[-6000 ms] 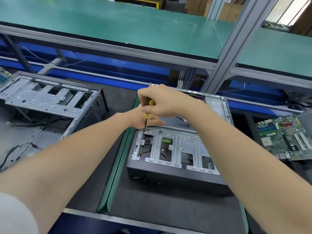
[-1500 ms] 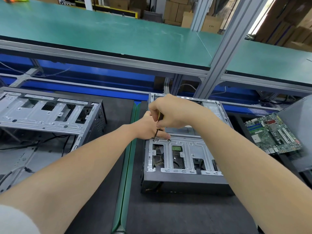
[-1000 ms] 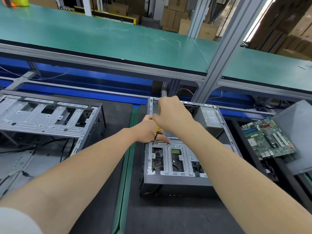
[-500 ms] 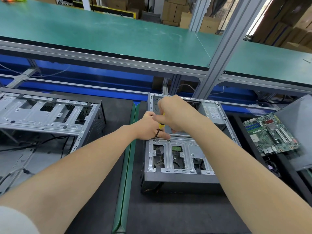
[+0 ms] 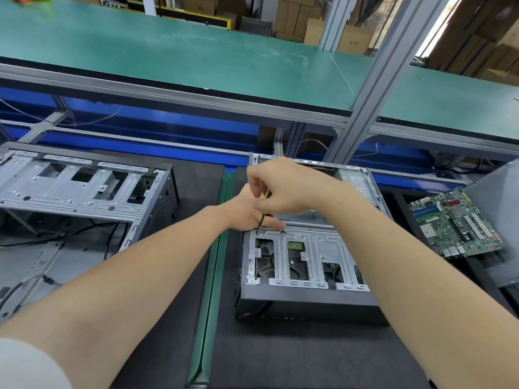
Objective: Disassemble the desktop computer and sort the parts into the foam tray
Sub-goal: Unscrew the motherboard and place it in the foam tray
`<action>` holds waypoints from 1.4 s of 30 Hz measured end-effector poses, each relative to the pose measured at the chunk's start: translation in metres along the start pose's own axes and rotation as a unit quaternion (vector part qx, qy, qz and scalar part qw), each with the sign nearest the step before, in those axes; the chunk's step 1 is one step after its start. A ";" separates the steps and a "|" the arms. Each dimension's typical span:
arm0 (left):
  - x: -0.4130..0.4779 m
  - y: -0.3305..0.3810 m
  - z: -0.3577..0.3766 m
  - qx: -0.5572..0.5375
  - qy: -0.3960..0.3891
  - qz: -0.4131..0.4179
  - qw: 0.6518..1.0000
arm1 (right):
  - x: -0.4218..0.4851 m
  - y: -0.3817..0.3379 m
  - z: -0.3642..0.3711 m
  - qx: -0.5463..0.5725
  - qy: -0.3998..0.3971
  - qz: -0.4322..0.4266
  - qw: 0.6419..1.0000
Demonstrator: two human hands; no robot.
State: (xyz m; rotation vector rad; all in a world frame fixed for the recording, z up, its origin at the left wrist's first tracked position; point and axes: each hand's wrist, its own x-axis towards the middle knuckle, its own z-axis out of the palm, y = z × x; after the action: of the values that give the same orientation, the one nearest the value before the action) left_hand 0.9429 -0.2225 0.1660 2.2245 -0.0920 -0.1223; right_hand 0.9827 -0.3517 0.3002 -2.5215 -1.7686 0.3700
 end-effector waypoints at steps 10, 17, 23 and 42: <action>0.004 -0.006 -0.001 0.146 -0.032 -0.003 0.989 | -0.005 -0.010 0.022 0.071 0.150 0.226 0.960; 0.005 -0.009 0.002 0.069 -0.035 -0.015 0.997 | 0.000 -0.015 0.008 0.052 0.056 0.233 0.970; 0.006 -0.015 0.002 0.040 -0.001 -0.007 0.999 | 0.000 -0.010 -0.001 0.026 0.002 0.146 0.989; 0.004 -0.011 0.003 0.046 -0.007 -0.019 0.999 | -0.007 0.002 -0.004 0.057 0.048 0.068 0.995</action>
State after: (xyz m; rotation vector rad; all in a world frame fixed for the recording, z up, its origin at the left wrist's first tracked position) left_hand 0.9470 -0.2187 0.1547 2.3176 -0.0651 -0.1577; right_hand 0.9833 -0.3585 0.3045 -2.5396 -1.5024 0.3376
